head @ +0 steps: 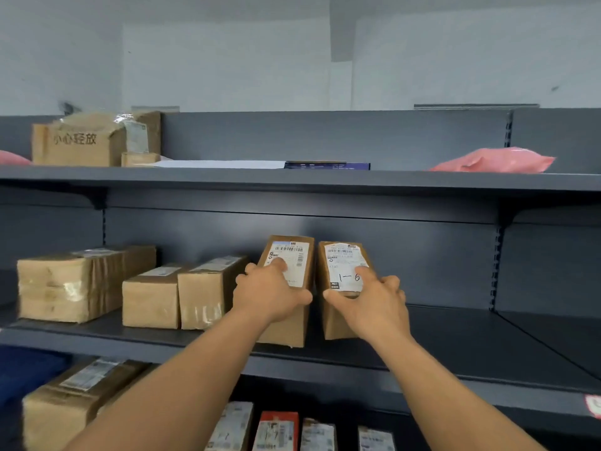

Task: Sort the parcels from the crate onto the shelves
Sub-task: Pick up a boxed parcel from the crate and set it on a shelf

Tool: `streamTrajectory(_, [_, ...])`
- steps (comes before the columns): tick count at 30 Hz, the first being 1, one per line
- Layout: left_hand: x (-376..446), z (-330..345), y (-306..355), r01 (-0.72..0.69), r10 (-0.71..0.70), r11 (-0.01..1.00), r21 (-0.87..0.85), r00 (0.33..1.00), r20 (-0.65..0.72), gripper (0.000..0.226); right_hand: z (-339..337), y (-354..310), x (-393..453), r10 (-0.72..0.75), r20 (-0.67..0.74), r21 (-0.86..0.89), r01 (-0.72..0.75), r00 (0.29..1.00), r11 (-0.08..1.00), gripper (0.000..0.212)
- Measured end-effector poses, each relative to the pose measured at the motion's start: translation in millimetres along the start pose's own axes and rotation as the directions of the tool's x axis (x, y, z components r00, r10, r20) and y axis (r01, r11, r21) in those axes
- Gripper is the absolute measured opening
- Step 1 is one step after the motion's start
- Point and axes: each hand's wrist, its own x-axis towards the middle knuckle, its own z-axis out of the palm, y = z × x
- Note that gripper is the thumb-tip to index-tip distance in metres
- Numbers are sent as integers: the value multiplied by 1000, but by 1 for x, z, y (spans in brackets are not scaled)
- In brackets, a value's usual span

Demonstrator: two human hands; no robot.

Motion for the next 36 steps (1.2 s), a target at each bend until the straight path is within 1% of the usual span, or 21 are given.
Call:
streamTrajectory(3, [28,6,-11,-4,1,997,72,999,48,78,21,-13,22,78,19,-87,-76,997,993,81])
streamTrajectory(6, [54,15,-24,-25,15,992,125,996,84,79,39,-21,36,106,21,-156,-101,994,983,78])
streamTrajectory(10, [75,25,-37,-91,84,990,112,995,61,73,60,-27,46,136,10,-194,-131,991,972,76])
streamTrajectory(14, [79,26,-43,-143,136,975,170,989,52,84,74,-26,45,172,42,-184,-162,984,970,85])
streamTrajectory(17, [71,19,-42,-227,223,955,191,974,41,86,72,-26,37,133,12,-181,-129,991,975,93])
streamTrajectory(20, [59,17,-39,-360,362,913,189,932,23,84,64,-22,24,54,-38,-220,-61,998,974,86])
streamTrajectory(22, [47,21,-33,-421,417,892,167,907,57,82,59,-16,13,36,-60,-255,-50,998,966,78])
streamTrajectory(24, [34,27,-25,-462,452,874,150,887,97,80,54,-6,1,40,-81,-287,-61,996,956,74])
streamTrajectory(28, [7,44,-7,-577,562,807,125,816,137,77,36,20,-30,71,-99,-361,-102,993,927,77])
streamTrajectory(30, [-10,53,3,-637,619,766,91,768,165,76,26,37,-50,95,-107,-392,-130,990,911,78])
streamTrajectory(33, [-38,69,22,-705,676,707,56,696,242,76,7,65,-82,157,-121,-426,-194,980,884,77])
streamTrajectory(36, [-69,84,44,-768,738,641,2,616,276,74,-16,93,-114,223,-149,-445,-267,963,855,76])
